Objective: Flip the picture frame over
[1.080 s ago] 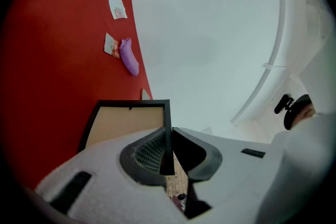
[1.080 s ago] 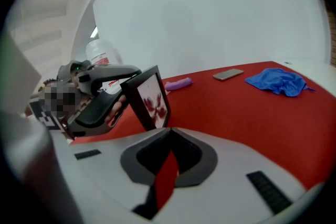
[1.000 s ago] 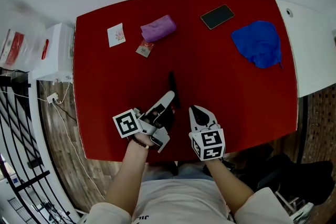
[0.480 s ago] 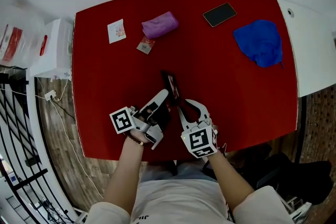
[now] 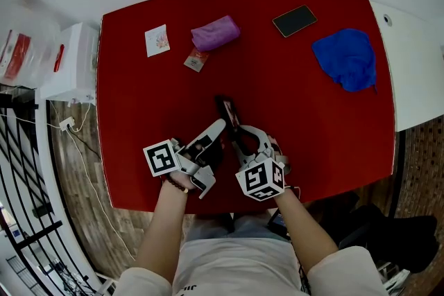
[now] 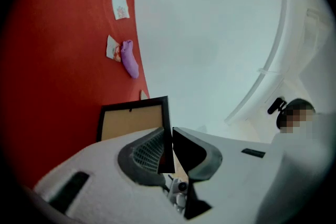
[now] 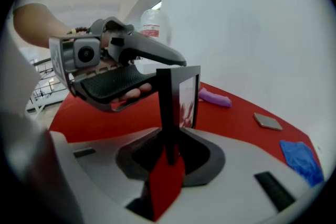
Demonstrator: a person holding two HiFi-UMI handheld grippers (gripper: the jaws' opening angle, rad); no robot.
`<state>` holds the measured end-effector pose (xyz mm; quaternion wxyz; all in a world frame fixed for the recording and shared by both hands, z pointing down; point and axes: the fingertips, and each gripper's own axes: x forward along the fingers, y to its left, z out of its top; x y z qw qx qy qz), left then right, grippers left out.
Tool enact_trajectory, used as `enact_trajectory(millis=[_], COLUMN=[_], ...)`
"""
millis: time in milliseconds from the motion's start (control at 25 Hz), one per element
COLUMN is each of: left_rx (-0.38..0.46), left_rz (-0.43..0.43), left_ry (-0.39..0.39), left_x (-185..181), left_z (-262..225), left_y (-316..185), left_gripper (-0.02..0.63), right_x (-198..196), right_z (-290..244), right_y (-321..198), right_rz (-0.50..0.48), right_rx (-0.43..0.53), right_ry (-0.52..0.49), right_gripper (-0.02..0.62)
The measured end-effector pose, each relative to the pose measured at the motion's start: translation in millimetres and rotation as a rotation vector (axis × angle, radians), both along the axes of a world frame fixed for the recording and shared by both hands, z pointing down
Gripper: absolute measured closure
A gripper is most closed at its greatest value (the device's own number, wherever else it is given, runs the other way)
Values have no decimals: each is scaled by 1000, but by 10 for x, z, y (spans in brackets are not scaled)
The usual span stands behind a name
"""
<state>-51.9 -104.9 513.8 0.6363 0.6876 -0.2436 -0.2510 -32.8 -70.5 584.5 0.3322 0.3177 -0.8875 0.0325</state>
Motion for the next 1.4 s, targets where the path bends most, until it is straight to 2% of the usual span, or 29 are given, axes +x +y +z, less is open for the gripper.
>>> enact_trajectory(millis=[80,200,360,520,600,760,960,1080,1160,1240,1320,1400], left_rx=[0,-49,-11,4,6,8,-4,-26,-40,-46,-53,-60], left_rz=[20,47,90,116,125,148,227,272,293,313,337,359], left_ry=[-123,-237,-425,-567,-612,-624,-591,-592,-569,-538,-532,-564], left_x=[-77,-183,-280,-335,-359,-374,-387,-463,-495,-498,-481,-480], left_z=[1,33,128,207,243,252,308,429,502,545,606,689], left_y=[12,45,24,16,29,72,271,412,478,521,563,609], left_gripper=[558,495,476,471,472,488,495,503,503,502,502,508], right_x=[0,-27,-96,-155,-169,-172,-181,-202,-176,-140,-111,-109], right_z=[-4,28,86,115,119,127,133,138,125,110,156,224], right_y=[-2,22,86,102,105,156,388,562,622,650,687,744], right_rz=[-2,6,9,15,17,3,-2,-10,-17,-47,-103,-157], right_rx=[41,86,120,122,122,121,101,29,-41,-97,-111,-110], right_ry=[55,141,233,280,290,306,315,219,132,93,129,178], right_gripper=[510,511,511,511,511,511,509,509,497,484,480,480])
